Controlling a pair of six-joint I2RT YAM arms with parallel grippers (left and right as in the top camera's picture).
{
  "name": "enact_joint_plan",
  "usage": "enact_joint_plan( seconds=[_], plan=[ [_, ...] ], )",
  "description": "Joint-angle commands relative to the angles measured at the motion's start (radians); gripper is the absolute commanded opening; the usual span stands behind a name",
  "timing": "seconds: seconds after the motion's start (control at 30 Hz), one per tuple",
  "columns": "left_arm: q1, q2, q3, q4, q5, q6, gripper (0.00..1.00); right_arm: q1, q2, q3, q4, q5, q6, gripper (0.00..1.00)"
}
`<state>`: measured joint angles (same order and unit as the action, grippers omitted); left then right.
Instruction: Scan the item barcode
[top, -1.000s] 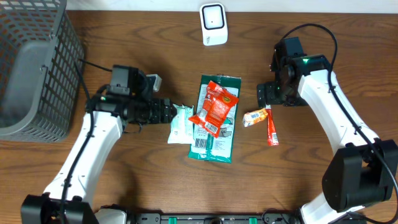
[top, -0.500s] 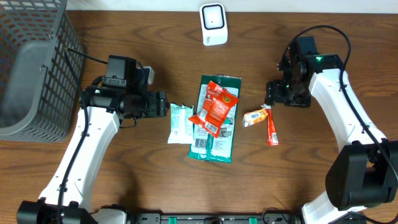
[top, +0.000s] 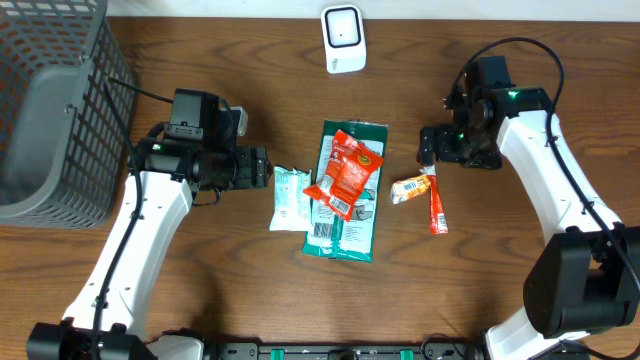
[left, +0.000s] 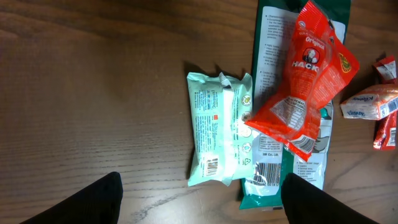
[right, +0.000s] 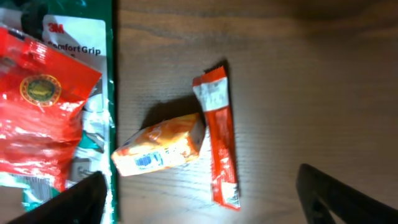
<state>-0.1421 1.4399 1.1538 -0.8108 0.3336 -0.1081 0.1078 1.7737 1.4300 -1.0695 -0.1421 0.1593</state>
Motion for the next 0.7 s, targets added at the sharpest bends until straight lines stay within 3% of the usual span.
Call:
enact_joint_plan(
  seconds=[0.0, 0.23, 0.67],
  plan=[
    [0.001, -0.009, 0.011, -0.004, -0.01, -0.006, 0.82, 0.0, 0.0, -0.007, -0.021, -0.024, 0.05, 0.88],
    [0.001, -0.009, 0.011, -0.004, -0.01, -0.006, 0.82, 0.037, 0.0, -0.043, -0.01, -0.023, 0.119, 0.8],
    [0.001, -0.009, 0.011, -0.004, -0.01, -0.006, 0.82, 0.116, 0.0, -0.222, 0.211, -0.024, 0.241, 0.78]
  ],
)
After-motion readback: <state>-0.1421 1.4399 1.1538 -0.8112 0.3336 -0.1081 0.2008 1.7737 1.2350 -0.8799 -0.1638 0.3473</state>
